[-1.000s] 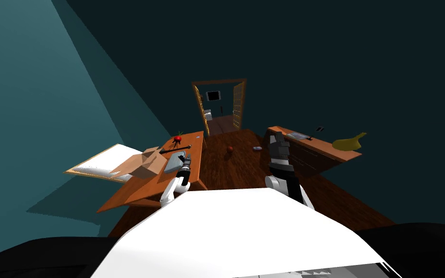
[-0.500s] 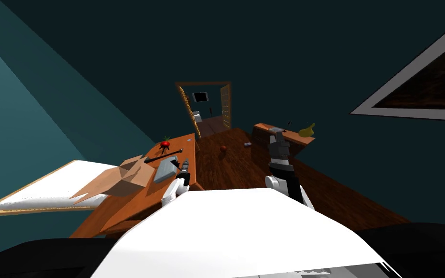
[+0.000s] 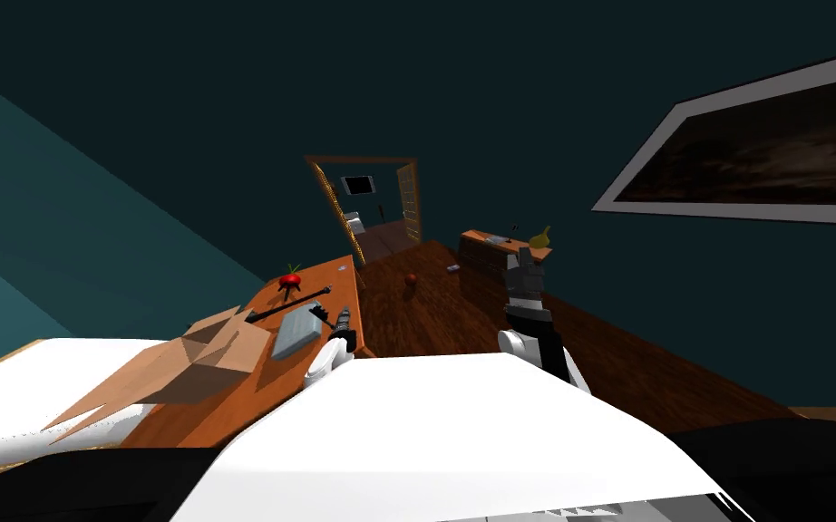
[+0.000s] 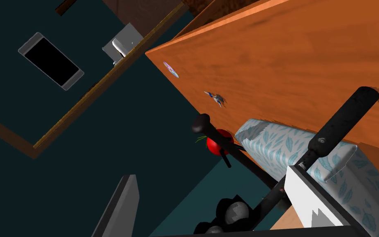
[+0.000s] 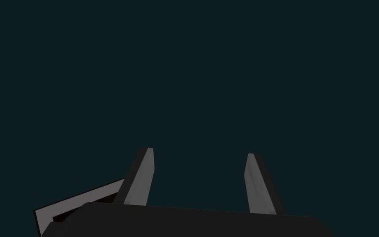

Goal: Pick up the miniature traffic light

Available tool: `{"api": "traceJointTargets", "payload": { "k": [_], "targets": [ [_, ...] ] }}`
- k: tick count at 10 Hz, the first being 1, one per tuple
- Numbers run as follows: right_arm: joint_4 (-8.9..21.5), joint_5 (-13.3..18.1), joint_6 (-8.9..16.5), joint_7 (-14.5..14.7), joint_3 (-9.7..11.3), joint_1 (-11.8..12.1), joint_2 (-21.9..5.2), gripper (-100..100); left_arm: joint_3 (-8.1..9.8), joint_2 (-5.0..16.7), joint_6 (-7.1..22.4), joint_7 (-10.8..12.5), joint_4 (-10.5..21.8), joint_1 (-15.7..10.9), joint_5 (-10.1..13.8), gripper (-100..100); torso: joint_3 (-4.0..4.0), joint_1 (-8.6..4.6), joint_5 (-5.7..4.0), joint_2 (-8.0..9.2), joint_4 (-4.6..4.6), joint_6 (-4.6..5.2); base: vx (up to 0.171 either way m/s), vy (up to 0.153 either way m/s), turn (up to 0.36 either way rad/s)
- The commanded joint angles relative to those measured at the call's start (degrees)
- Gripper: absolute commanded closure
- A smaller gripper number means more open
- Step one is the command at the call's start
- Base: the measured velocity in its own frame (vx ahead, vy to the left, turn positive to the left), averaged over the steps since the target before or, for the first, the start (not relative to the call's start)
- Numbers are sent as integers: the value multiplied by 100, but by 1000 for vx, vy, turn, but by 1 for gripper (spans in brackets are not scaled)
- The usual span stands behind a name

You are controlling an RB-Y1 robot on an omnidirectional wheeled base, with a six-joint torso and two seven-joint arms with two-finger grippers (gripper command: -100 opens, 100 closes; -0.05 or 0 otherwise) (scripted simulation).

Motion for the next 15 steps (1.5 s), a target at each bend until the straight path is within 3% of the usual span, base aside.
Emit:
{"api": "traceJointTargets", "payload": {
  "k": [1, 3, 4, 6, 7, 9, 10, 11, 12, 14, 15],
  "targets": [
    [0, 0, 0, 0, 0, 0, 0, 0, -34, 67, 286, 250, 286, -87, -286, -100, 0, 0, 0, 0, 0, 0, -79, 28, -301],
    [0, 0, 0, 0, 1, -2, 0, 0, -34, 67, 338, 250, 489, -87, -312, -100, 7, 5, 0, 12, 3, 6, -67, 36, -225],
    [0, 0, 0, 0, 0, 0, 0, 0, -82, 135, 608, 476, 751, -141, -514, -100, 0, 3, 1, 0, 0, -1, -83, 43, -342],
    [0, 0, 0, 0, 0, -1, 0, 0, -82, 135, 669, 476, 896, -141, -562, -100, 6, 8, 2, 11, 2, 3, -62, 32, -195],
    [0, 0, 0, 0, 0, 0, 0, 0, -133, 203, 970, 694, 1107, -191, -792, -100, -1, 1, 0, -2, 0, -1, -92, 19, -381],
    [0, 0, 0, 0, 0, -1, 0, 0, -133, 203, 993, 694, 1307, -191, -801, -100, 6, 6, 1, 10, 2, 1, -61, 28, -172],
    [0, 0, 0, 0, -1, 1, 0, 0, -188, 271, 1285, 904, 1475, -238, -1028, -100, -2, 4, 0, -3, -1, -3, -81, 29, -303],
    [0, 0, 0, 0, 0, -1, 0, 0, -188, 271, 1310, 904, 1718, -238, -1028, -100, 3, 7, 1, 6, 1, 6, -87, 32, -343],
    [0, 0, 0, 0, 0, -1, 0, 0, -245, 338, 1538, 1105, 1930, -280, -1242, -100, 5, 8, 2, 9, 2, 1, -110, 44, -419],
    [0, 0, 0, 0, 0, -1, -1, 0, -245, 338, 1616, 1105, 2132, -280, -1242, -100, 9, 12, 2, 16, 4, 1, -77, 23, -169],
    [0, 0, 0, 0, -1, 1, -1, 0, -305, 404, 1892, 1295, 2334, -318, -1442, -100, 1, 6, 1, 0, 0, -5, -80, 11, -336]
  ]
}}
